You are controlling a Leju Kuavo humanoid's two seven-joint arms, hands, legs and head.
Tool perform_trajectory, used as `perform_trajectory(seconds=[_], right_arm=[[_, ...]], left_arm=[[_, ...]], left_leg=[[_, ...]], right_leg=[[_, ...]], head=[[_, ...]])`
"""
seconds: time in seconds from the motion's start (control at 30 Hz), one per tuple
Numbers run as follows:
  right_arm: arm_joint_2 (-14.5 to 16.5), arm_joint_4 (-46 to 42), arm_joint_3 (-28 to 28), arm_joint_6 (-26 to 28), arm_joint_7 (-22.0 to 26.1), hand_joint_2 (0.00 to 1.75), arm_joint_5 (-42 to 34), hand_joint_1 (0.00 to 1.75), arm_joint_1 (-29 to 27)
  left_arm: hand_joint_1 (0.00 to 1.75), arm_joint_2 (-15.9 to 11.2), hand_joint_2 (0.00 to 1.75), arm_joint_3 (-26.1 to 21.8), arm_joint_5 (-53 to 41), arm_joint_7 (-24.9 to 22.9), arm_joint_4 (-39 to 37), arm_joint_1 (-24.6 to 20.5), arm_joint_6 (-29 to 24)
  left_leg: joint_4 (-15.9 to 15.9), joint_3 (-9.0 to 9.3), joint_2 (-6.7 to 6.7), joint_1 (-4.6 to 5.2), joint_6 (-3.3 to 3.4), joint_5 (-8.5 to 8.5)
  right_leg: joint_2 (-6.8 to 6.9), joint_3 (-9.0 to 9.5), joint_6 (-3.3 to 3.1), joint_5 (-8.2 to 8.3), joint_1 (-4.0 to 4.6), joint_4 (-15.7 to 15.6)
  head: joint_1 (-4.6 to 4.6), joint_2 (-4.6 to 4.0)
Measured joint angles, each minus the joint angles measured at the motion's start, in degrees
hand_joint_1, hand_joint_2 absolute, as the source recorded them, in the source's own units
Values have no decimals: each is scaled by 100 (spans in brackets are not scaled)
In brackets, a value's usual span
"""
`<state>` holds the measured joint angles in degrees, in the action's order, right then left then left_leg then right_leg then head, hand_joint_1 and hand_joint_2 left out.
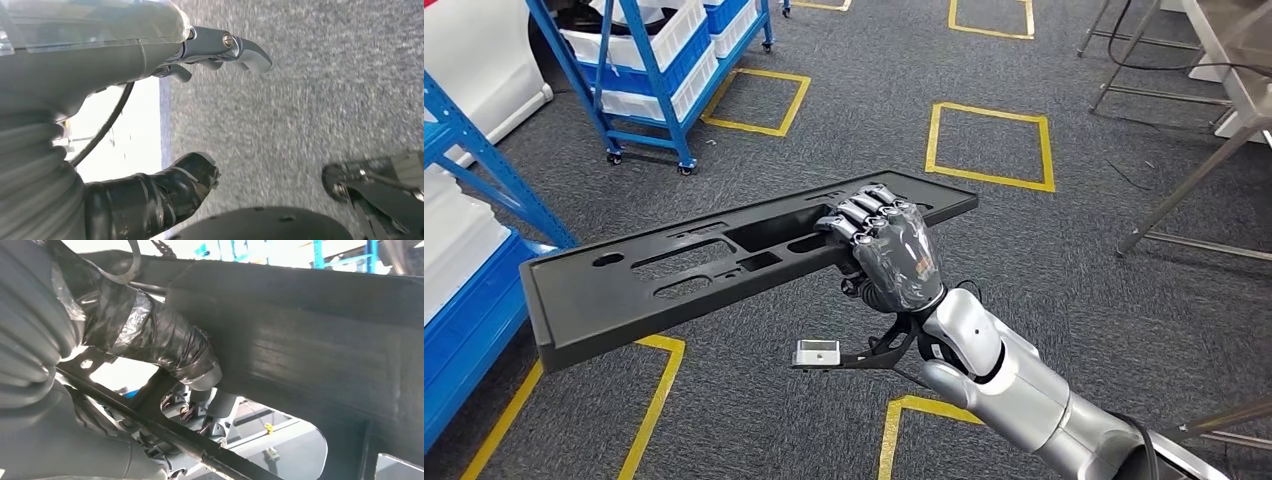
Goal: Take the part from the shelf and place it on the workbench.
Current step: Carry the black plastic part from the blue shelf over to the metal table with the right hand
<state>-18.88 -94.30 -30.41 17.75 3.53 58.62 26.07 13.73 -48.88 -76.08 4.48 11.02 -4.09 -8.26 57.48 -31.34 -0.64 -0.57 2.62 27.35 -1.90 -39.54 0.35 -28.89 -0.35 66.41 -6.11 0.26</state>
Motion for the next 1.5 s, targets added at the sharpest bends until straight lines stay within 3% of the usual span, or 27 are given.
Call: perform_trajectory(seconds=[0.07, 0.1, 0.13, 0.23, 0.3, 0.37, 0.43, 0.5, 0.57, 0.6, 0.63, 0.7, 0.77, 0.83, 0.9, 0.97, 1.03, 1.1, 1.13, 1.17, 1.23, 1.3, 1.4, 1.47, 1.5], right_arm=[[11, 54, -68, 0, -5, 175, -19, 175, 29], [14, 77, -97, 0, -5, 175, -19, 175, 28], [15, 99, -123, 0, -5, 175, -19, 175, 27], [16, 136, -172, 0, -6, 175, -19, 175, 46], [25, 145, -196, 1, -5, 175, -19, 175, 68], [32, 151, -211, 3, -5, 175, -19, 175, 78], [33, 153, -215, 4, -6, 175, -19, 175, 92], [49, 154, -223, 4, -8, 175, -19, 175, 121], [66, 163, -235, 4, -10, 175, -20, 175, 136], [69, 173, -239, 5, -10, 175, -21, 175, 136], [69, 183, -241, 8, -11, 175, -21, 175, 138], [66, 195, -238, 21, -19, 175, -19, 175, 144], [43, 195, -218, 72, -46, 175, 17, 175, 145], [-17, 195, -172, 135, -81, 175, 80, 175, 134], [-100, 194, -114, 165, -95, 175, 113, 175, 117], [-173, 192, -64, 180, -97, 175, 116, 175, 106], [-206, 191, -41, 192, -100, 175, 116, 175, 98], [-220, 191, -38, 197, -101, 175, 116, 175, 73], [-230, 192, -38, 197, -101, 175, 116, 175, 60], [-241, 192, -38, 197, -101, 175, 116, 175, 52], [-253, 193, -35, 197, -102, 175, 116, 175, 53], [-264, 188, -26, 204, -114, 175, 113, 175, 52], [-448, 96, 92, 257, -128, 175, -22, 175, -48], [-700, -65, 300, 330, -67, 175, -177, 175, -220], [-825, -148, 430, 360, -11, 175, -243, 175, -316]], left_arm=[[0, -1, 175, 22, -37, 42, 0, 21, -59], [0, -1, 175, 33, -45, 50, 0, 24, -73], [0, -1, 175, 44, -52, 53, 0, 25, -82], [0, 0, 175, 81, -57, 60, -1, 22, -90], [0, 0, 175, 98, -60, 64, 0, 20, -95], [0, 0, 175, 107, -60, 69, -1, 8, -92], [0, 0, 175, 114, -43, 85, -1, -4, -68], [0, 0, 175, 115, -10, 109, -2, 0, -8], [0, -1, 175, 112, 47, 139, -2, 9, 104], [0, -2, 175, 106, 82, 153, -2, 16, 179], [0, -3, 175, 98, 125, 165, -2, 23, 254], [0, -8, 175, 77, 195, 161, -2, 34, 371], [0, -11, 175, 41, 250, 122, -2, 44, 446], [0, -13, 175, -4, 284, 84, -2, 49, 507], [0, -14, 175, -30, 294, 67, -2, 47, 538], [0, -13, 175, -40, 295, 59, -2, 52, 546], [0, -12, 175, -51, 295, 54, -2, 61, 547], [0, -13, 175, -62, 295, 49, -2, 69, 548], [0, -13, 175, -65, 295, 48, -2, 72, 548], [0, -13, 175, -67, 295, 48, -2, 71, 548], [0, -12, 175, -68, 295, 48, -2, 70, 552], [0, -13, 175, -69, 286, 41, -2, 67, 554], [0, -9, 175, -68, 239, 17, -2, 51, 550], [0, -4, 175, -68, 226, 21, -2, 48, 544], [0, -3, 175, -68, 225, 28, -2, 51, 541]], left_leg=[[-2, -17, 118, 3, 7, -4], [1, -21, 175, 3, 3, -1], [5, -22, 231, 1, -5, 5], [30, -6, 379, 8, -70, 45], [44, 0, 451, 28, -137, 70], [40, 15, 516, 27, -211, 84], [140, -10, 442, 2, -277, 184], [623, -231, 244, -14, -298, 482], [1379, -606, 129, -12, -291, 800], [1624, -739, 108, -10, -285, 842], [1668, -780, 97, -10, -272, 772], [1143, -567, 28, -9, -226, 381], [462, -266, -180, -11, -179, 103], [197, -153, -287, -2, -152, 67], [130, -125, -191, -1, -104, 25], [35, -82, -70, -19, -37, -34], [-14, -67, 49, -24, -6, -60], [-11, -80, 168, -21, -6, -56], [-8, -82, 227, -21, -10, -51], [-3, -81, 281, -22, -21, -42], [14, -65, 376, -21, -63, -11], [41, -56, 445, 0, -126, 23], [55, -39, 515, 10, -221, 60], [223, -94, 388, -8, -268, 205], [458, -198, 290, -16, -278, 353]], right_leg=[[117, -302, 55, -298, -40, 673], [139, -368, 78, -325, -63, 837], [160, -326, 96, -245, -84, 785], [391, 237, 97, 209, -87, -249], [494, 423, 38, 281, -32, -634], [404, 417, -37, 284, -2, -656], [317, 427, -116, 307, -11, -692], [237, 435, -202, 326, -16, -718], [143, 430, -249, 329, 12, -714], [86, 430, -256, 329, 29, -709], [25, 430, -258, 329, 43, -700], [-102, 430, -258, 326, 58, -674], [-218, 402, -237, 318, 67, -631], [-315, 358, -181, 333, 51, -616], [-374, 337, -114, 361, 26, -633], [-197, 256, -56, 228, 28, -462], [56, -15, 6, -113, 10, 125], [131, -311, 67, -356, -39, 751], [148, -341, 92, -331, -65, 824], [172, -259, 112, -209, -88, 680], [324, 150, 127, 128, -104, -72], [443, 427, 83, 275, -67, -616], [369, 445, -17, 267, -28, -692], [311, 476, -90, 272, -40, -719], [284, 491, -129, 275, -48, -732]], head=[[0, 0], [1, 0], [0, 0], [1, 0], [2, 0], [2, 0], [2, 0], [4, 0], [4, 0], [4, 0], [4, 0], [4, 0], [3, 0], [3, 1], [3, 1], [-6, 1], [-14, 0], [-13, 0], [-13, 0], [-13, 0], [-13, 0], [-12, 1], [-10, 1], [-9, 1], [-9, 1]])
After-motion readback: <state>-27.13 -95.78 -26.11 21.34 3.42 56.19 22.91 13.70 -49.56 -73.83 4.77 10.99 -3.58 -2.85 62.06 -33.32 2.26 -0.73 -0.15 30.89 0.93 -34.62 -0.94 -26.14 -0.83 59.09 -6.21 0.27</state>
